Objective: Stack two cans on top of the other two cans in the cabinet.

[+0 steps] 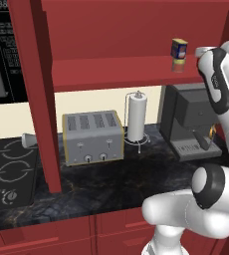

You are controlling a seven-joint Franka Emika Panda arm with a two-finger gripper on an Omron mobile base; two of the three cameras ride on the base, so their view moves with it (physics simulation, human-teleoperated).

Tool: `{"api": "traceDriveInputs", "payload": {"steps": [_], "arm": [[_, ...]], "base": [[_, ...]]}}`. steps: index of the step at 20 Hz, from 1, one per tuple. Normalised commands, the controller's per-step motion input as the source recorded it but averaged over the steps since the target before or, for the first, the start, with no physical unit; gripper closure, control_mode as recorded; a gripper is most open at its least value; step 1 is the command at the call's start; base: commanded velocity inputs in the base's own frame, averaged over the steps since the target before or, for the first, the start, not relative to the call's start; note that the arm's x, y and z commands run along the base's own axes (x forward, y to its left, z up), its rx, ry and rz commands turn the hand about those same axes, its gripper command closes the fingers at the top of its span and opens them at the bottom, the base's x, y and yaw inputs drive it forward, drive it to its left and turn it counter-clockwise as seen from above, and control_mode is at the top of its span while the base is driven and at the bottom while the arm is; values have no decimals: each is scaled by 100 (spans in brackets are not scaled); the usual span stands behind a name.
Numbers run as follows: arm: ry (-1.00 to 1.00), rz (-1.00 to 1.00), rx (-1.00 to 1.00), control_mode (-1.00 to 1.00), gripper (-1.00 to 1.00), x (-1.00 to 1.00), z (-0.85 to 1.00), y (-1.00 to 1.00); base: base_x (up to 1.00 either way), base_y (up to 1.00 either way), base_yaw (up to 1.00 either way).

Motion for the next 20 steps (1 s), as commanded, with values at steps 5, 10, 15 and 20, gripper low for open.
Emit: {"api": "traceDriveInputs", "payload": {"steps": [5, 10, 15, 20], "arm": [[1, 0, 0, -100, -100, 0, 0, -13], [0, 0, 0, -100, -100, 0, 0, -10], [0, 0, 0, -100, -100, 0, 0, -11], [1, 0, 0, -100, -100, 0, 0, -13]], "base": [[0, 0, 0], [0, 0, 0], [0, 0, 0], [0, 0, 0]]}}
